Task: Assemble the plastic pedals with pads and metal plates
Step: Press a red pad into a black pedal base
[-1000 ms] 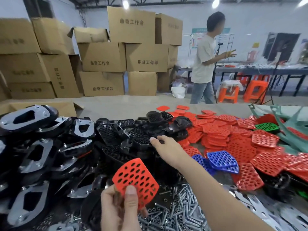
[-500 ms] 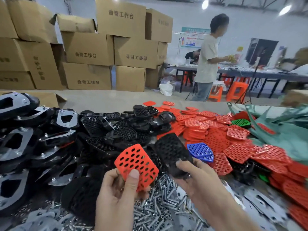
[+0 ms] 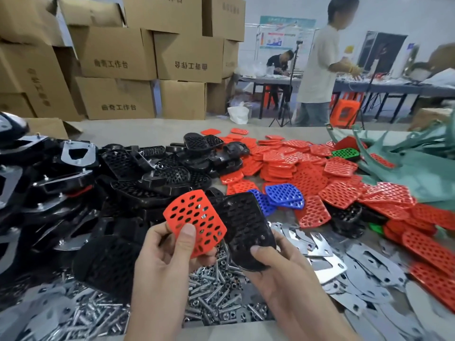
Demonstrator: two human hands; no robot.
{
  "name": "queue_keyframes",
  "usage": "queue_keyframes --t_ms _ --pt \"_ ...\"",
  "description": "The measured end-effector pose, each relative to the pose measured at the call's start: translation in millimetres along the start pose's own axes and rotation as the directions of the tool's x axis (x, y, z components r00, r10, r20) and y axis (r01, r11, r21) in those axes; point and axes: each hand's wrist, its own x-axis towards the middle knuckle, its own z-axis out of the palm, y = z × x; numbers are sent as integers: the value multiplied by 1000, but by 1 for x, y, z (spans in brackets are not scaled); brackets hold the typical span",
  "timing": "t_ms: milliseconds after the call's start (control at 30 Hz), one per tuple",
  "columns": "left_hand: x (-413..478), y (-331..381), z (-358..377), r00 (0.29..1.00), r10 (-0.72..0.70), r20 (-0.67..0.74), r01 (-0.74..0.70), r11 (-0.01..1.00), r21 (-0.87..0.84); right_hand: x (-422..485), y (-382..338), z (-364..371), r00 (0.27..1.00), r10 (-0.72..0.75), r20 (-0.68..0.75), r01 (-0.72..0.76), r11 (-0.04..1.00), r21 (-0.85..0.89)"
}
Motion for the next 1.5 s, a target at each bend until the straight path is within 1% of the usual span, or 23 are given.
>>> queue_keyframes --t_ms 200,333,400,600,833,933,1133,1400,1500 --pt "4 -9 -2 1000 -5 -5 5 999 -41 3 1 -2 998 -24 66 24 1000 14" --pt "3 -9 -3 998 -21 67 22 1000 -19 5 2 -5 996 -30 84 30 1000 -4" --pt "1 -8 -3 994 -23 106 21 1000 21 5 3 -6 996 -28 87 29 999 -15" --pt "-2 -3 0 990 -41 135 33 998 54 4 2 -3 996 -28 88 32 999 -40" --pt "-4 0 1 988 -35 148 28 999 45 2 0 0 997 -30 75 33 998 -50" --pt "-4 0 1 988 -31 148 24 998 51 1 0 0 995 -27 98 32 998 -51" --pt "-3 -4 0 989 -7 145 -6 996 94 1 0 -1 993 -17 115 23 998 -52" --pt "-3 -2 0 985 18 173 -42 989 141 -1 0 1 990 -57 130 71 992 -103" --pt "-5 -3 0 974 54 222 -104 970 220 0 4 -2 991 -67 117 87 981 -176"
